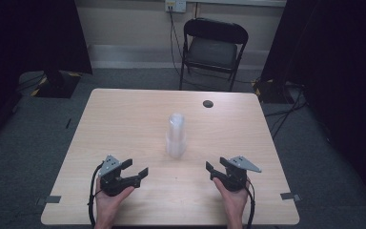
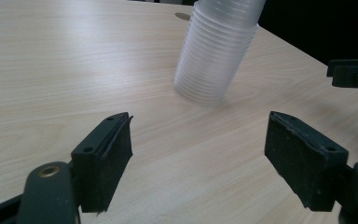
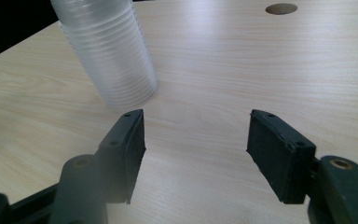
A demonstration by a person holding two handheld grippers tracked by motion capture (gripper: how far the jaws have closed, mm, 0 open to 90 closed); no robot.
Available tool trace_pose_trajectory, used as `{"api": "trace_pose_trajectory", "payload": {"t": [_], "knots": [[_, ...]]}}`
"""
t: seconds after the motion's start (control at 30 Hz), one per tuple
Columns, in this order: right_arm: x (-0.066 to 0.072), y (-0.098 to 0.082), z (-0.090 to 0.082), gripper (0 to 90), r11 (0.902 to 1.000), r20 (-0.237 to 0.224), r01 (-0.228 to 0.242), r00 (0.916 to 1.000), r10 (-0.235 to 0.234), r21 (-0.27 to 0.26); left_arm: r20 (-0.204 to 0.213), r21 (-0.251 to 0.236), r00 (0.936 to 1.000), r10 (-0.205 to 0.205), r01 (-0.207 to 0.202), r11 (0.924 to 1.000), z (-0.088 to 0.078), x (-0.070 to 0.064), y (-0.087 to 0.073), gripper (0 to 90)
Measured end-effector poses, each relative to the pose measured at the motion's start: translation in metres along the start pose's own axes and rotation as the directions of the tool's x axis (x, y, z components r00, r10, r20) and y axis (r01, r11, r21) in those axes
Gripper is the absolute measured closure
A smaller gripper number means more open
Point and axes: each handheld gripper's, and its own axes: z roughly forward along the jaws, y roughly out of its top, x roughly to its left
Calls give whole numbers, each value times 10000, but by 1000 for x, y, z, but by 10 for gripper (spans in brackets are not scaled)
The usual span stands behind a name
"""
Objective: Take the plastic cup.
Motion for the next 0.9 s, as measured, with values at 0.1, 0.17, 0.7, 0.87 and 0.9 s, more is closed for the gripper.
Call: {"api": "trace_pose_trajectory", "payload": {"t": [0.1,0.17,0.7,0.87,0.9], "knots": [[1,-2,0,367,10000,-19,39,10000,-39,29,-23,32,10000,-48,48,10000,0,1,1,229],[1,-2,0,369,10000,26,64,10000,-65,42,-5,14,10000,-48,48,10000,0,1,1,229],[14,-6,-7,382,9994,-431,349,9985,-351,-57,106,-44,9996,277,-277,9996,1,-6,16,218],[21,-8,-9,390,9990,-498,456,9977,-455,12,230,-188,9985,506,-501,9986,0,-11,26,212],[22,-7,-9,391,9988,-527,499,9974,-498,7,201,-222,9981,587,-582,9981,0,-12,28,207]]}}
